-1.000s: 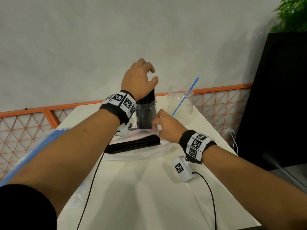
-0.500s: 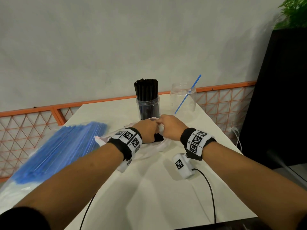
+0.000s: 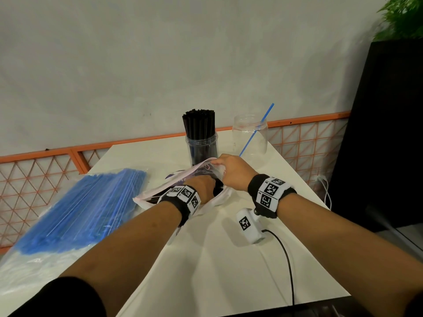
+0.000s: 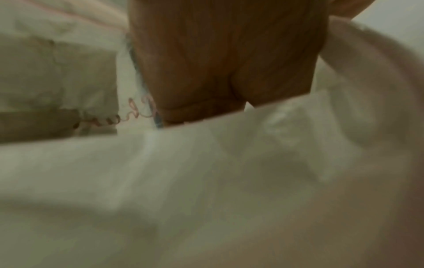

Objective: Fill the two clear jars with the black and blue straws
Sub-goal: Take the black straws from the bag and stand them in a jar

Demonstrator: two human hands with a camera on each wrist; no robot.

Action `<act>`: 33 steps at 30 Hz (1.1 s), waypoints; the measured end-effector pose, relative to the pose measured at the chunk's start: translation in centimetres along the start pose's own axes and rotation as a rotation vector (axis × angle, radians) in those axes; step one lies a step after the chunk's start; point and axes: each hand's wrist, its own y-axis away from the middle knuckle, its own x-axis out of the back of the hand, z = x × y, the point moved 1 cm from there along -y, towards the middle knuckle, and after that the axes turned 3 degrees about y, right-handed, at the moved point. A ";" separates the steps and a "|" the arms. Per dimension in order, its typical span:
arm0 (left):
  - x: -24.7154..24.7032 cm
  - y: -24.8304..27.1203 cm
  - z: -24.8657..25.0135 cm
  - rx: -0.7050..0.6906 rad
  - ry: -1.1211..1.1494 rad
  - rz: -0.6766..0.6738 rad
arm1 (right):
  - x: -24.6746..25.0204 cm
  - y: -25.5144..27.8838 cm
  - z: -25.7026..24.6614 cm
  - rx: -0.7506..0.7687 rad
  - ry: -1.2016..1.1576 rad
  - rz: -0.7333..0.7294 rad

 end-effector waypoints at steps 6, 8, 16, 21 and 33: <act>-0.3 -0.3 0.3 0.027 0.026 -0.047 | -0.1 0.1 0.1 -0.001 0.004 0.001; -0.5 -0.2 0.3 -0.003 0.047 -0.032 | -0.1 0.1 0.3 -0.020 -0.012 0.001; -0.3 1.1 -2.9 -0.146 0.224 0.225 | 0.4 -0.3 0.8 -0.090 -0.072 0.002; -0.2 1.7 -4.4 -0.051 0.184 0.423 | 0.1 -0.3 0.6 -0.092 -0.040 -0.038; 6.3 3.6 -2.9 -0.396 1.530 0.601 | 0.1 -0.7 -0.1 -0.003 -0.101 -0.062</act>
